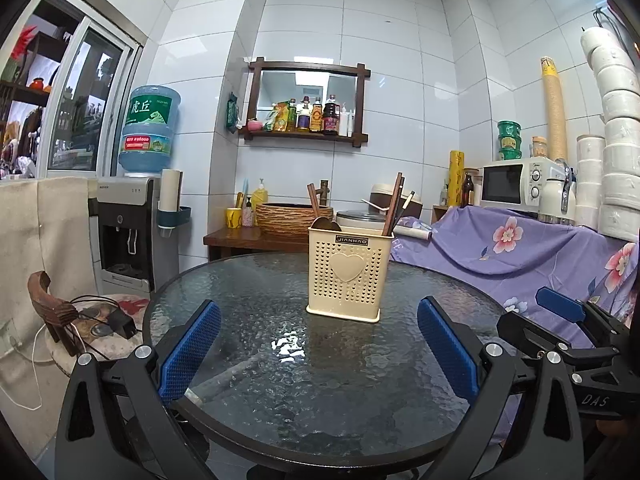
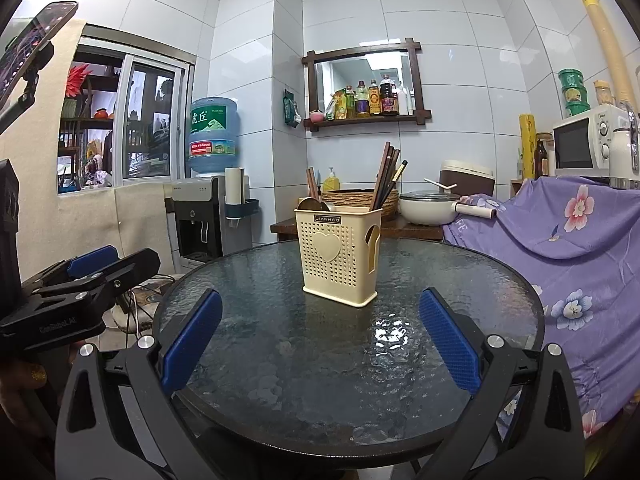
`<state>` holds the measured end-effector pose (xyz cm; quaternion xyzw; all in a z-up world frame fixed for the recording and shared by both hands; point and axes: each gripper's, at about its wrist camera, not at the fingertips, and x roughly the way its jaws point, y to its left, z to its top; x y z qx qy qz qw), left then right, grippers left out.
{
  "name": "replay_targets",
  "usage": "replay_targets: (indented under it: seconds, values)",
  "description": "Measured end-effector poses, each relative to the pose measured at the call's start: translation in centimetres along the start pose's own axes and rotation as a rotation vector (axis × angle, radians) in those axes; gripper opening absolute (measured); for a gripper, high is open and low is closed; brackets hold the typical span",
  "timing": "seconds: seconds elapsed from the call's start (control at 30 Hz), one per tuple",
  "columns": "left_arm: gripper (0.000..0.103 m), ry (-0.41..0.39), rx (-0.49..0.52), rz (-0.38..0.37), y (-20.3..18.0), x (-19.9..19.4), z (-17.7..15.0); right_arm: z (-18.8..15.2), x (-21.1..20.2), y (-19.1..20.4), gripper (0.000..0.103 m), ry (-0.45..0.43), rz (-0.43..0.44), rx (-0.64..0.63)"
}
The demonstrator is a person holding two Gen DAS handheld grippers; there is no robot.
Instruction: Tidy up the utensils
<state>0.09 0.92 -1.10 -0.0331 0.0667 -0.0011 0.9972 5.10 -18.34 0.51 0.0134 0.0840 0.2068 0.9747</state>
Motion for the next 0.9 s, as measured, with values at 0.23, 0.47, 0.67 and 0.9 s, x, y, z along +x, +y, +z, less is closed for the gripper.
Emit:
replay_targets:
  seconds: [0.23,0.47,0.67,0.9]
  values:
    - [0.097,-0.003,0.052,0.103,-0.51,0.2,-0.19,-0.01,0.15,-0.05,0.097,0.006,0.0,-0.002]
    - [0.097,0.004,0.025,0.073,-0.13,0.43,-0.1,-0.04,0.24,-0.19,0.097,0.006,0.0,0.001]
    - [0.097,0.019,0.025,0.061,0.1,0.58,-0.18,-0.06,0.28,-0.25,0.097,0.007,-0.001,0.004]
    - [0.097,0.025,0.015,0.066,0.36,0.67,-0.16,-0.03,0.32,-0.24,0.097,0.01,-0.001,0.004]
